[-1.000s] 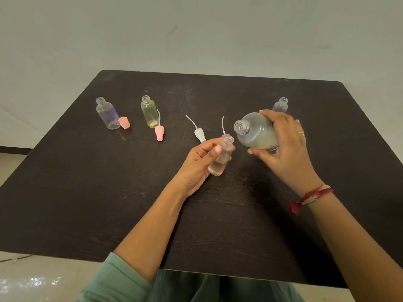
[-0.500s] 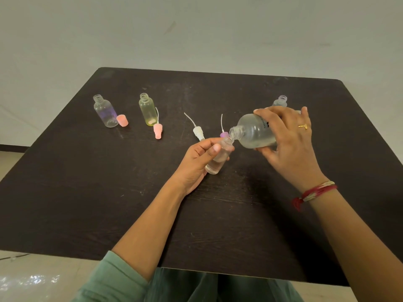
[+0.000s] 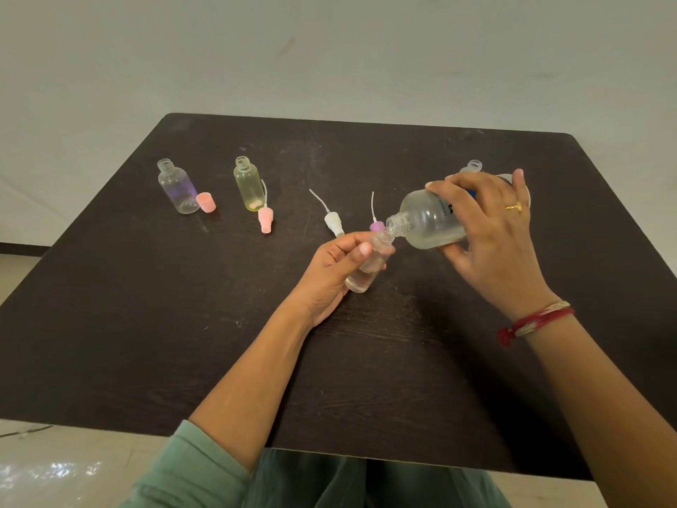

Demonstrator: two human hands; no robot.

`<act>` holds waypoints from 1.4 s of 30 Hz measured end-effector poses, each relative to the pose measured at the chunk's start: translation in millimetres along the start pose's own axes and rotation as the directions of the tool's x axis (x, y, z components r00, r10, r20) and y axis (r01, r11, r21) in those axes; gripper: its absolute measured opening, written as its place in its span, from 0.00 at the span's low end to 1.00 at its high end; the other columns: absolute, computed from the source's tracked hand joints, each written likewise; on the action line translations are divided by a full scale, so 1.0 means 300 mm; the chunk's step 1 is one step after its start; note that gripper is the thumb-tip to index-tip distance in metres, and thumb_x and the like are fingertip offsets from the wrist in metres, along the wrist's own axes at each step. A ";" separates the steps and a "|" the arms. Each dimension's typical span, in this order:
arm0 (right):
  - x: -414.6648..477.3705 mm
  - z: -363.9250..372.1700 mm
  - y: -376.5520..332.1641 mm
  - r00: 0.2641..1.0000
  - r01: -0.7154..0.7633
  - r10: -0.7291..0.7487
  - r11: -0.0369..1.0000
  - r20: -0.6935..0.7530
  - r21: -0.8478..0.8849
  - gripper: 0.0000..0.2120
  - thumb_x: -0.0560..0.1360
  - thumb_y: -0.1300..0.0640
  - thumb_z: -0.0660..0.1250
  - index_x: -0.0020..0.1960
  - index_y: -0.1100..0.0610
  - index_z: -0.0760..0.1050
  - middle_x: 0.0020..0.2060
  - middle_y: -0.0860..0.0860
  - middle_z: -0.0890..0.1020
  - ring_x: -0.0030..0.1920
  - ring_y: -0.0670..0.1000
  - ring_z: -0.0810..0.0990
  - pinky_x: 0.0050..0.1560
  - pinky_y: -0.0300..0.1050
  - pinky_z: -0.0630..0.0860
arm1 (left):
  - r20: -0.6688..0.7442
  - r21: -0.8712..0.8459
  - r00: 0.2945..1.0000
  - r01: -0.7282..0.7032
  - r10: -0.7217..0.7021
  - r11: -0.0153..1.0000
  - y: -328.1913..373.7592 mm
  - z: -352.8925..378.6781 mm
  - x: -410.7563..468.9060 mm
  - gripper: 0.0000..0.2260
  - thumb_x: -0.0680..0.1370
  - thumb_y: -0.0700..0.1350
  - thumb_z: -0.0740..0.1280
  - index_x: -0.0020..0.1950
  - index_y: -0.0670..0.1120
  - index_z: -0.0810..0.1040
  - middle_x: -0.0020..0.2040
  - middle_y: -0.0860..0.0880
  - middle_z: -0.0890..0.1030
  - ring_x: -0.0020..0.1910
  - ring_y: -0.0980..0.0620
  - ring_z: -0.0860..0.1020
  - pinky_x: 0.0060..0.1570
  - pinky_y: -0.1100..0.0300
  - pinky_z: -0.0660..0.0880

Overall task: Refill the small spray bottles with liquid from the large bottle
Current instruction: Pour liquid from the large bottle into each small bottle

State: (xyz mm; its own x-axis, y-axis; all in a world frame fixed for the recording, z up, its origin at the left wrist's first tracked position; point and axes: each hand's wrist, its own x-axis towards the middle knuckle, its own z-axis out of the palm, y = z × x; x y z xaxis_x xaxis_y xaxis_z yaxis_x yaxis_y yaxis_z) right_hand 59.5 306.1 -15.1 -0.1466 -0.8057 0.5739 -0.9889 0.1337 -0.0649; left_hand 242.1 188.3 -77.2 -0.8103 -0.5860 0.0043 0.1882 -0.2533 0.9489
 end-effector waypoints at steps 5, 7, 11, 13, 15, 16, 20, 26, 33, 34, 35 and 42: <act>0.000 -0.001 -0.005 1.000 -0.006 0.006 1.000 0.004 0.003 0.30 0.67 0.62 0.74 0.66 0.51 0.69 0.61 0.54 0.73 0.65 0.58 0.70 0.74 0.56 0.42 | 0.003 -0.016 1.000 -0.003 0.003 1.000 0.000 -0.001 -0.004 0.32 0.68 0.61 0.73 0.62 0.39 0.77 0.55 0.47 0.81 0.48 0.54 0.79 0.52 0.61 0.75; 0.000 0.000 -0.005 1.000 -0.005 0.005 1.000 0.002 0.003 0.30 0.67 0.62 0.74 0.66 0.51 0.69 0.61 0.55 0.73 0.65 0.58 0.70 0.74 0.57 0.42 | 0.002 -0.017 1.000 -0.001 0.001 1.000 0.000 0.000 -0.004 0.32 0.68 0.62 0.73 0.62 0.40 0.78 0.55 0.47 0.81 0.48 0.54 0.79 0.52 0.61 0.75; 0.001 -0.001 -0.002 1.000 0.007 -0.007 1.000 -0.001 -0.008 0.30 0.67 0.62 0.74 0.66 0.51 0.69 0.61 0.55 0.73 0.65 0.58 0.70 0.74 0.59 0.44 | 0.006 -0.012 1.000 -0.002 0.002 1.000 0.001 -0.001 -0.004 0.30 0.67 0.62 0.73 0.60 0.42 0.79 0.54 0.48 0.81 0.48 0.54 0.79 0.52 0.61 0.75; 0.003 -0.003 -0.002 1.000 0.014 -0.014 1.000 -0.006 -0.019 0.30 0.67 0.62 0.74 0.66 0.51 0.69 0.61 0.55 0.74 0.65 0.58 0.70 0.74 0.60 0.44 | 0.007 -0.016 1.000 -0.004 0.004 1.000 0.002 0.000 -0.004 0.29 0.68 0.62 0.73 0.59 0.43 0.80 0.54 0.48 0.81 0.48 0.54 0.79 0.51 0.61 0.75; 0.005 -0.006 -0.002 1.000 0.021 -0.022 0.999 -0.009 -0.032 0.30 0.67 0.62 0.74 0.66 0.51 0.69 0.61 0.55 0.74 0.65 0.58 0.70 0.74 0.60 0.44 | 0.009 -0.018 1.000 -0.008 0.008 1.000 0.002 0.001 -0.005 0.29 0.68 0.61 0.73 0.60 0.42 0.79 0.54 0.48 0.81 0.48 0.54 0.79 0.51 0.62 0.75; 0.006 -0.008 0.000 1.000 0.025 -0.025 0.999 -0.012 -0.038 0.30 0.67 0.62 0.74 0.66 0.51 0.69 0.61 0.55 0.74 0.65 0.58 0.70 0.74 0.60 0.44 | 0.011 -0.018 1.000 -0.010 0.010 1.000 0.002 0.001 -0.005 0.28 0.69 0.61 0.72 0.60 0.41 0.79 0.54 0.48 0.81 0.48 0.54 0.79 0.51 0.62 0.75; 0.011 -0.012 0.002 0.999 0.032 -0.033 0.998 -0.023 -0.051 0.30 0.67 0.63 0.74 0.66 0.51 0.69 0.61 0.55 0.74 0.64 0.58 0.70 0.74 0.60 0.44 | 0.008 -0.015 1.000 -0.009 0.009 1.000 0.002 0.000 -0.007 0.29 0.69 0.61 0.72 0.59 0.41 0.79 0.54 0.47 0.81 0.47 0.55 0.79 0.50 0.63 0.75; 0.011 -0.011 0.000 0.999 0.032 -0.033 0.998 -0.026 -0.048 0.30 0.67 0.63 0.74 0.66 0.51 0.69 0.61 0.56 0.74 0.64 0.59 0.71 0.74 0.60 0.44 | 0.003 -0.014 1.000 -0.006 0.006 1.000 0.004 0.001 -0.005 0.29 0.68 0.62 0.73 0.59 0.41 0.79 0.55 0.48 0.82 0.47 0.55 0.79 0.50 0.63 0.75; 0.011 -0.016 0.004 0.999 0.031 -0.032 0.999 -0.022 -0.038 0.29 0.68 0.63 0.74 0.66 0.51 0.68 0.61 0.56 0.74 0.65 0.59 0.70 0.74 0.60 0.44 | 0.001 -0.017 1.000 -0.013 0.013 1.000 0.007 0.005 -0.007 0.28 0.68 0.61 0.72 0.59 0.42 0.79 0.55 0.49 0.82 0.47 0.55 0.80 0.50 0.63 0.75; 0.011 -0.017 0.004 0.999 0.031 -0.032 0.999 -0.023 -0.036 0.29 0.68 0.63 0.74 0.66 0.51 0.68 0.61 0.56 0.74 0.65 0.59 0.70 0.74 0.60 0.44 | 0.002 -0.017 1.000 -0.011 0.011 1.000 0.007 0.004 -0.007 0.28 0.68 0.61 0.72 0.59 0.42 0.79 0.55 0.49 0.82 0.47 0.55 0.80 0.50 0.63 0.75; 0.012 -0.018 0.004 0.999 0.031 -0.032 0.999 -0.024 -0.034 0.29 0.68 0.63 0.74 0.66 0.51 0.69 0.61 0.56 0.74 0.65 0.59 0.70 0.74 0.61 0.44 | 0.003 -0.017 1.000 -0.009 0.009 1.000 0.008 0.005 -0.008 0.28 0.68 0.61 0.72 0.59 0.42 0.79 0.55 0.49 0.82 0.47 0.55 0.80 0.50 0.63 0.75; 0.015 -0.018 0.006 0.999 0.028 -0.028 0.999 -0.016 -0.026 0.30 0.67 0.63 0.74 0.66 0.51 0.68 0.61 0.56 0.74 0.65 0.59 0.70 0.74 0.60 0.44 | 0.004 -0.014 1.000 -0.008 0.008 1.000 0.006 0.005 -0.007 0.27 0.68 0.61 0.72 0.59 0.43 0.79 0.54 0.49 0.82 0.48 0.55 0.80 0.51 0.62 0.75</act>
State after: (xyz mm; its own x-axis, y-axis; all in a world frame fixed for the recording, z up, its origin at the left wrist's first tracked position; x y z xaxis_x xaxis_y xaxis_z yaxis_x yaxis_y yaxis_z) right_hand 57.2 306.0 -8.2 -0.1185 -0.7996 0.5888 -0.9916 0.1262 -0.0282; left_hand 243.3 190.1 -75.0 -0.8111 -0.5848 0.0133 0.2023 -0.2592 0.9444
